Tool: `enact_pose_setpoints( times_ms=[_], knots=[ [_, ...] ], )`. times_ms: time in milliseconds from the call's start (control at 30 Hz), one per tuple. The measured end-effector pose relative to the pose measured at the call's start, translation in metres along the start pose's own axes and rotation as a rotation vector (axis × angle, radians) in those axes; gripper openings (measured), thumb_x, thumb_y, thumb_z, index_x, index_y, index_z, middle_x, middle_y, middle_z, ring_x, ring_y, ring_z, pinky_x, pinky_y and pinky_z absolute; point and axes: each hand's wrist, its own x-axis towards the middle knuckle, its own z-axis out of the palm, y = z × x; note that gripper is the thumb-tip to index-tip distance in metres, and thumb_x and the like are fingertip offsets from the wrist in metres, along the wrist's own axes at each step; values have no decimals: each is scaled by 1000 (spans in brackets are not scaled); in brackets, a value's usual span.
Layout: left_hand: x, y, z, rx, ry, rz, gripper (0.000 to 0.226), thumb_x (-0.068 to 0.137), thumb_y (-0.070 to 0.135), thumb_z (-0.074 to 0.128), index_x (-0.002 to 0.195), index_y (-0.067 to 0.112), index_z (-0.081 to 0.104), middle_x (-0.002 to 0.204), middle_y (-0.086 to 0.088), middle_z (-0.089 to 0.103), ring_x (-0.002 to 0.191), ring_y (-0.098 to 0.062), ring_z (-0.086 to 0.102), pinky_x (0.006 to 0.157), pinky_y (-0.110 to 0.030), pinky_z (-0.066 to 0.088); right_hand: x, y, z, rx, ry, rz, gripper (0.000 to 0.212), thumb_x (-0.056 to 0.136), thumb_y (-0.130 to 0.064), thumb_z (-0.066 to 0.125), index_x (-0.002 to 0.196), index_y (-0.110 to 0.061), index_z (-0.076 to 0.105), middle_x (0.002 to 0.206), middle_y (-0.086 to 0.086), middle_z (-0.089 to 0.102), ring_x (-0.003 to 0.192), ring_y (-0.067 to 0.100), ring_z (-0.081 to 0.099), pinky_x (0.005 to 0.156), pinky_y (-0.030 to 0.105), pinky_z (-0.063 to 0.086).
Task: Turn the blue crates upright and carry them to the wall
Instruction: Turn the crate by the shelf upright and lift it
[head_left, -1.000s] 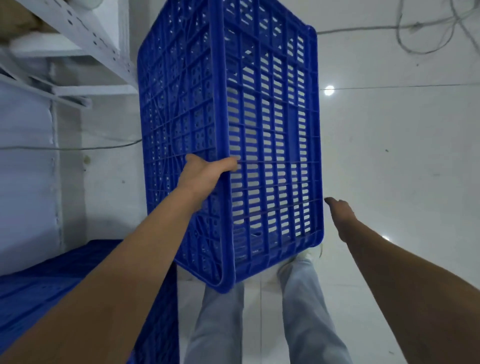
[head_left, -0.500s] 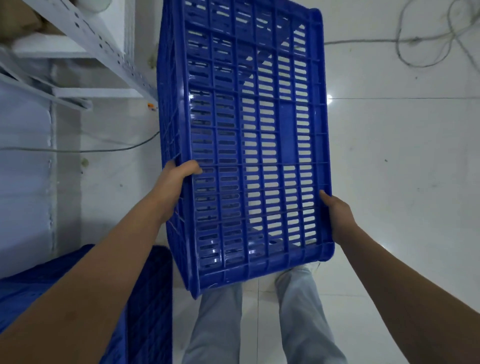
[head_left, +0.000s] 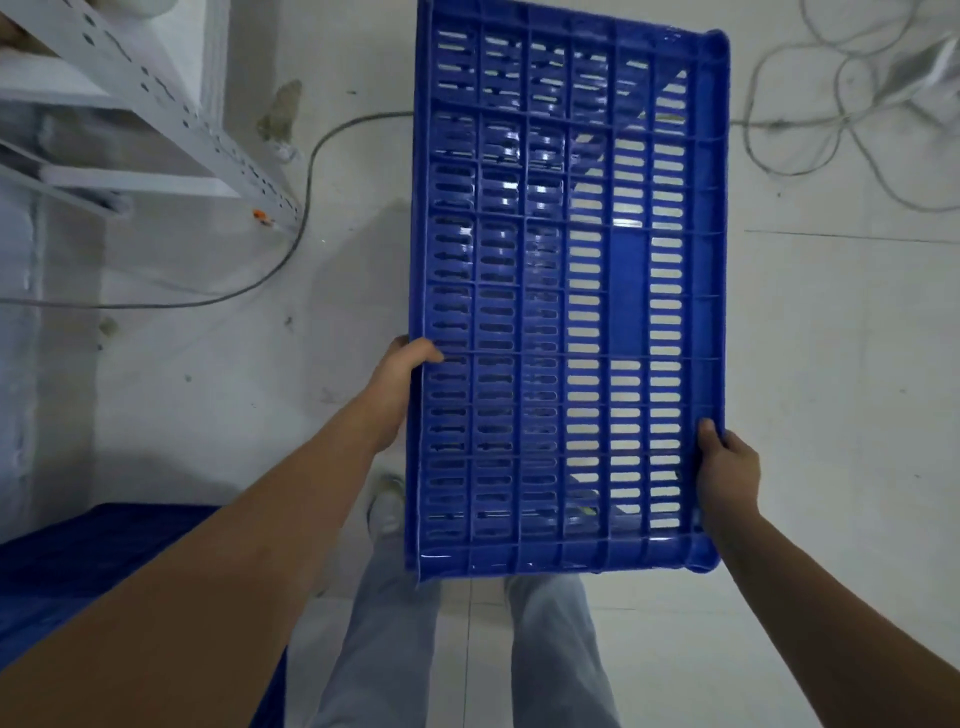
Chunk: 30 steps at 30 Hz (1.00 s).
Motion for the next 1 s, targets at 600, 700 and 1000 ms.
enact_pose_setpoints(
  times_ms=[600, 700, 1000],
  knots=[
    [0, -34, 23, 550, 355, 306, 89, 89, 38, 61, 153, 16, 4, 160, -4, 12, 145, -17, 18, 112, -23, 16, 7, -1, -32, 67, -183, 109, 24, 98, -31, 46, 88, -16, 62, 90, 11, 69, 77, 30, 66, 70, 40, 54],
    [-21, -51, 31, 806, 297, 567, 87, 91, 34, 59, 153, 19, 1, 162, 0, 1, 142, -3, 7, 111, -18, 9, 16, -8, -38, 61, -298, 152, 24, 96, -28, 47, 100, -10, 61, 99, 17, 69, 83, 35, 66, 75, 46, 55],
    [-26, -68, 34, 906, 352, 528, 67, 94, -8, 42, 151, 17, 20, 161, 5, 11, 112, 5, 38, 81, -2, 32, 20, -19, -36, 156, -345, 130, 25, 86, -35, 64, 103, -17, 66, 90, 5, 77, 77, 28, 74, 64, 40, 59]
  ],
)
